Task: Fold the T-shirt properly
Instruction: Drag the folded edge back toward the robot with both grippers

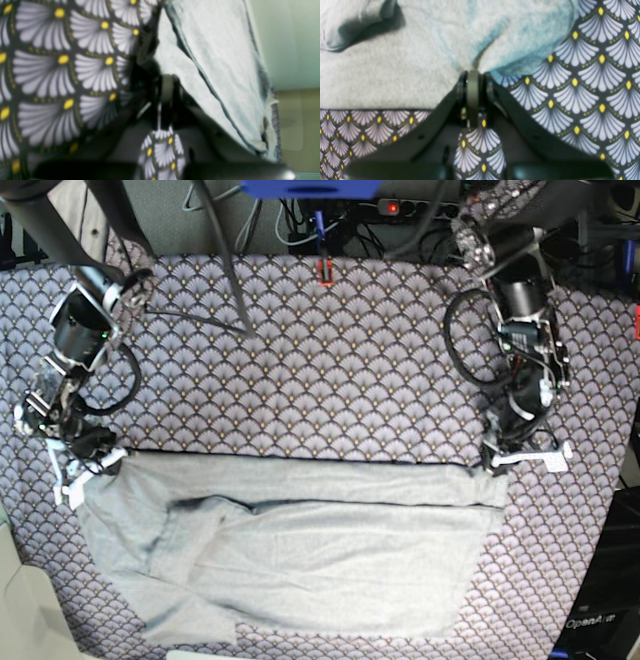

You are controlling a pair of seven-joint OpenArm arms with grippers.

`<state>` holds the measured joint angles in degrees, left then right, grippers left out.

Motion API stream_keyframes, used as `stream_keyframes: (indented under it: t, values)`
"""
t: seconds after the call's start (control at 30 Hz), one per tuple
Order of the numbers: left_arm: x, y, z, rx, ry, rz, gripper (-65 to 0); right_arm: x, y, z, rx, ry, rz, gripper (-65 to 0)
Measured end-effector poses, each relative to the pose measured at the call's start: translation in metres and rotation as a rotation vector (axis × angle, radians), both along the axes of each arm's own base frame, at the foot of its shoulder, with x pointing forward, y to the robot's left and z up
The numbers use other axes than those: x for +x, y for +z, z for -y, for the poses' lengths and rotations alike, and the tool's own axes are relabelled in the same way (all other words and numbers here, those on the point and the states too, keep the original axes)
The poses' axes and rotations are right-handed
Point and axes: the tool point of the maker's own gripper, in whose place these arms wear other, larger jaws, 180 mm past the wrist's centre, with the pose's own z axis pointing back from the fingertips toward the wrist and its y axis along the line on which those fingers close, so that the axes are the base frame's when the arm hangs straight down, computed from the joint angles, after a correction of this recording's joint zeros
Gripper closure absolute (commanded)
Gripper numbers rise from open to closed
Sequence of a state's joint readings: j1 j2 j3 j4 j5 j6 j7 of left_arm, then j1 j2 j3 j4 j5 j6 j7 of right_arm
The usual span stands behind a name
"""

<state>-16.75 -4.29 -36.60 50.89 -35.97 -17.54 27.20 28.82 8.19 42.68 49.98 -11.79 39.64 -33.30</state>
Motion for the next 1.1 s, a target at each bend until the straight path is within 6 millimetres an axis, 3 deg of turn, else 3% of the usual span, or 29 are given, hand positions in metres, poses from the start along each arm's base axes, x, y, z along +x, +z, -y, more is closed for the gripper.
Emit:
stream_keyframes:
  t: [0.17, 0.37, 0.63, 0.83, 1.1]
  values:
    - [-0.009, 0.014, -0.013, 0.039, 0.015, 0.043, 0.0, 0.000, 0.000, 0.000, 0.001, -0.001, 0.000, -1.0]
    - [-0.024, 0.004, -0.023, 0.060, 0.011, 0.007, 0.0, -0.007, -0.006, 0.000, 0.014, -0.009, 0.004, 0.0]
    - [-0.028, 0.007, -0.024, 0.071, -0.016, -0.008, 0.0, -0.021, -0.014, 0.004, 0.021, -0.022, 0.021, 0.0]
    - [-0.026, 0.030, -0.027, 0.116, -0.061, 0.024, 0.0, -0.053, -0.014, 0.014, -0.061, -0.030, 0.018, 0.0]
    - [-0.048, 0.032, -0.023, 0.156, -0.101, 0.002, 0.0, -0.086, -0.009, 0.014, -0.160, -0.026, -0.014, 0.0]
